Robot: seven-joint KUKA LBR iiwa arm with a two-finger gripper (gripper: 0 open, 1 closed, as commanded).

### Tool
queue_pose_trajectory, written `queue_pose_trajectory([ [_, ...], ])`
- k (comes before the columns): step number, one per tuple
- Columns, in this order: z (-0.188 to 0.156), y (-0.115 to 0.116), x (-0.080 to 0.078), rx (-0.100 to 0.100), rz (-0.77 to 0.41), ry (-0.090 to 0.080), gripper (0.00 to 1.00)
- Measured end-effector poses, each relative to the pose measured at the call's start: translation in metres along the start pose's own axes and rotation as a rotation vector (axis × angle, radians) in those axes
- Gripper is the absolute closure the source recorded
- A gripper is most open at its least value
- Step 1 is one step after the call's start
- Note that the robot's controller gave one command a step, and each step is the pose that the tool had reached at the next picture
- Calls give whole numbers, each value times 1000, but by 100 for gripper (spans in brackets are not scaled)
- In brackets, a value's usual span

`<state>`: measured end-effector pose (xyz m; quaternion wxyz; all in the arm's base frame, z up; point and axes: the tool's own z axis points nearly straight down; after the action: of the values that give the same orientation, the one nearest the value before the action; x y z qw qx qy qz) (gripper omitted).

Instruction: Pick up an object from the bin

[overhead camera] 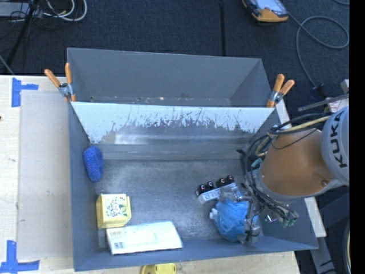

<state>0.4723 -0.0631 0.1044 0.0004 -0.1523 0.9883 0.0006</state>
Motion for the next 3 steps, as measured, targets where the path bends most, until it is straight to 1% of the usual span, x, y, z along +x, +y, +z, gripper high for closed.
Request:
queue_pose_trajectory([
  [1, 27, 3, -7, 7, 113, -18, 0],
  [2, 34, 16, -4, 0, -545, 0, 100],
  [3, 34, 16, -3, 0, -544, 0, 100],
])
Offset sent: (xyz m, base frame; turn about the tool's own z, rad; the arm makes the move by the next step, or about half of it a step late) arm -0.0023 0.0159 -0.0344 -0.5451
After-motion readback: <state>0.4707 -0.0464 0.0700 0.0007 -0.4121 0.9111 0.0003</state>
